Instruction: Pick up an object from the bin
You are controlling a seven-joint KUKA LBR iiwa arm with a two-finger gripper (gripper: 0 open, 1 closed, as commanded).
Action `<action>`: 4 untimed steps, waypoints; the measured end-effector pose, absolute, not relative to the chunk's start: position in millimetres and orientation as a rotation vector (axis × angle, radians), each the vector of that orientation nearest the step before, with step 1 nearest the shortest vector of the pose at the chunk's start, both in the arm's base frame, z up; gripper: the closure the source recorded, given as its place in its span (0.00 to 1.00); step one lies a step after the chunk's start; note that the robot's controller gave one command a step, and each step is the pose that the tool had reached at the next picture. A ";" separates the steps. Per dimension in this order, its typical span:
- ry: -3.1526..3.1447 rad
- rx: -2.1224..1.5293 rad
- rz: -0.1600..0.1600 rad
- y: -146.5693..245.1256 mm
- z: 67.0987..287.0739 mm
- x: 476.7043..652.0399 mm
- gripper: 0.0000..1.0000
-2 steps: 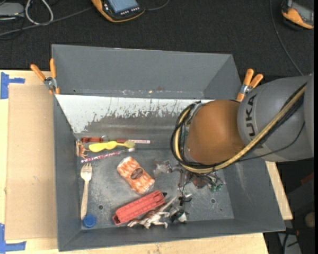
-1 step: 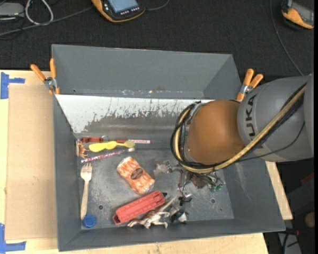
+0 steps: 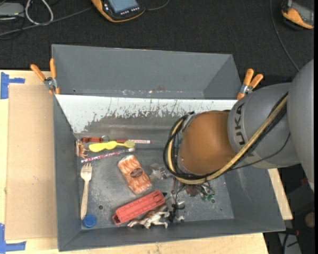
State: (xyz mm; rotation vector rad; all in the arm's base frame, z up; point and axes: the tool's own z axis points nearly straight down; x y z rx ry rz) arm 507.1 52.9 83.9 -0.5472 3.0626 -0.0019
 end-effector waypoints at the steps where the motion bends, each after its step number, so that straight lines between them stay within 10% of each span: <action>1: 3.073 -0.492 -0.001 99.9 70.9 479.8 1.00; 2: 3.072 -0.493 -0.001 100.0 70.9 479.8 1.00; 4: 3.089 -0.478 0.000 74.6 222.6 483.4 1.00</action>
Offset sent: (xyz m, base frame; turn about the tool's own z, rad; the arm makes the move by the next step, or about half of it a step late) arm 0.0000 0.0000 0.0000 0.0000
